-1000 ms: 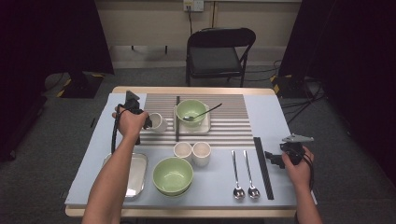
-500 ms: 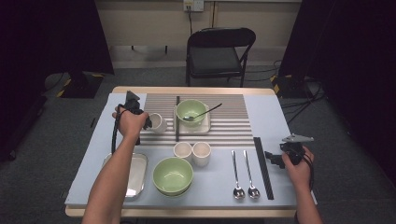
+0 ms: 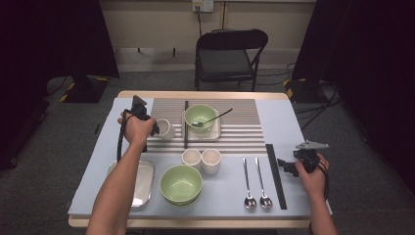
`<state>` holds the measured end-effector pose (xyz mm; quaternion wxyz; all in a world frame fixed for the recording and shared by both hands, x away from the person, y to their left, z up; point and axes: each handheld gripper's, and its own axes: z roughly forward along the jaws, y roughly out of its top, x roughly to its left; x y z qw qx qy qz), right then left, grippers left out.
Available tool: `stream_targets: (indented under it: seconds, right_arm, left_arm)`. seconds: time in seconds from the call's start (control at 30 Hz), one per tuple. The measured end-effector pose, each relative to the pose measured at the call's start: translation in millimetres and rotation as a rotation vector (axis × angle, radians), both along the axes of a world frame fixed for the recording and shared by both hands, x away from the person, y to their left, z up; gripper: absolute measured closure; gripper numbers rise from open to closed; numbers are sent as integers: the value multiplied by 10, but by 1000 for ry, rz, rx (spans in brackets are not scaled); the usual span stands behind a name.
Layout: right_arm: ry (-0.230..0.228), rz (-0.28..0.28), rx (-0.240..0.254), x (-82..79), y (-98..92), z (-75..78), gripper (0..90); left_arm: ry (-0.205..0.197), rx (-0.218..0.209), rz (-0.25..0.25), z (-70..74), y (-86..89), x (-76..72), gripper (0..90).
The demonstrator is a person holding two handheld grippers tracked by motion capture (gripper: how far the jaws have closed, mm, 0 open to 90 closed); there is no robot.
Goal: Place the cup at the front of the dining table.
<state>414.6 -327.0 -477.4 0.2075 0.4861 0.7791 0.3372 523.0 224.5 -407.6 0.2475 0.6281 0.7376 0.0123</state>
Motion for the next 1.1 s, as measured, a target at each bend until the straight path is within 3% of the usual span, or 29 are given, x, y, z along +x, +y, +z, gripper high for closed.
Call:
stream_targets:
  seconds: [1.1]
  right_arm:
    - [-1, 0, 0, 0, 0, 0, 197]
  left_arm:
    - [-1, 0, -2, -5, -18, 8, 826]
